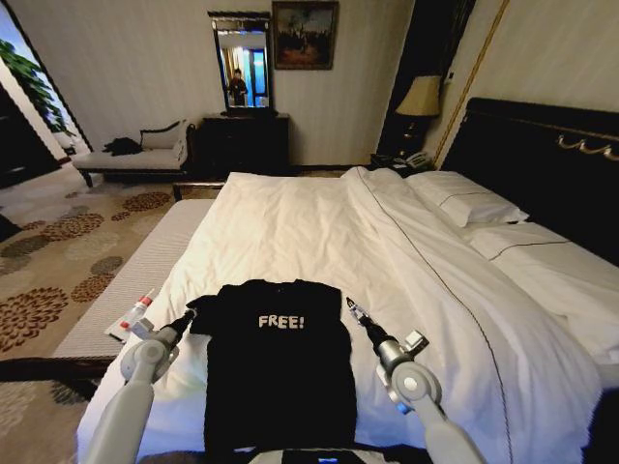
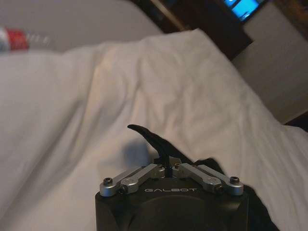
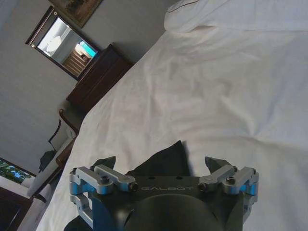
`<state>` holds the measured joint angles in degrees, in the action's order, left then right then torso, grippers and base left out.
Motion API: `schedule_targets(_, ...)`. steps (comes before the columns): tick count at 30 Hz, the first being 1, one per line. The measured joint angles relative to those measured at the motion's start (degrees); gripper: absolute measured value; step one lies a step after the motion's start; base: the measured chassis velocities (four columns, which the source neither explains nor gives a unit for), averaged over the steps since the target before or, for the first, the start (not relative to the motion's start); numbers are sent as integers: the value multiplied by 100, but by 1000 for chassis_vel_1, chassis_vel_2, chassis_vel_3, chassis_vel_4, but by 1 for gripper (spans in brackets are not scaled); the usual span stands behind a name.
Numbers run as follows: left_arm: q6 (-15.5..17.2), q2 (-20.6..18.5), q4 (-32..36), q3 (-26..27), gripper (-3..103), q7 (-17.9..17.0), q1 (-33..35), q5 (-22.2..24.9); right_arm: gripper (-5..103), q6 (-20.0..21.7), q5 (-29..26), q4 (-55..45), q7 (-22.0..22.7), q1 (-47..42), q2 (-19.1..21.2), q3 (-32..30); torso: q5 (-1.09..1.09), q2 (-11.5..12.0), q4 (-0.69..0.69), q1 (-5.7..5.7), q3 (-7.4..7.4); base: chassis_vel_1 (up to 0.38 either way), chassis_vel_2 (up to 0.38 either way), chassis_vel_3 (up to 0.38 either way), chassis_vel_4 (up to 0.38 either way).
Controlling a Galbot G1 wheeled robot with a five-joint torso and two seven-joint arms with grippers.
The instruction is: Fold the clothes on the bed.
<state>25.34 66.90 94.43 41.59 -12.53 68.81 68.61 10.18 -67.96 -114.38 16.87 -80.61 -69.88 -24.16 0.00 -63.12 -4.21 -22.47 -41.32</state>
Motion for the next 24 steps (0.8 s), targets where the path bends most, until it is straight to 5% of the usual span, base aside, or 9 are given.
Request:
schedule_targets(6, -287, -201, 667, -340, 1, 261, 222, -703, 100, 0, 3, 18, 7, 0, -4, -1, 0, 0, 2, 0, 0, 0, 0, 0, 0)
schedule_targets(13, -501, -525, 1413, -1412, 1, 414, 236, -1654, 100, 0, 19, 21, 28, -8, -10, 3, 1, 0, 0, 0, 0, 0, 0, 0, 0)
schedule_targets(24, -490, -663, 1161, -2173, -2, 323, 189, -2095, 100, 0, 20, 8, 42, -31, -6, -41, -1, 0, 1, -1, 0, 0, 0, 0, 0)
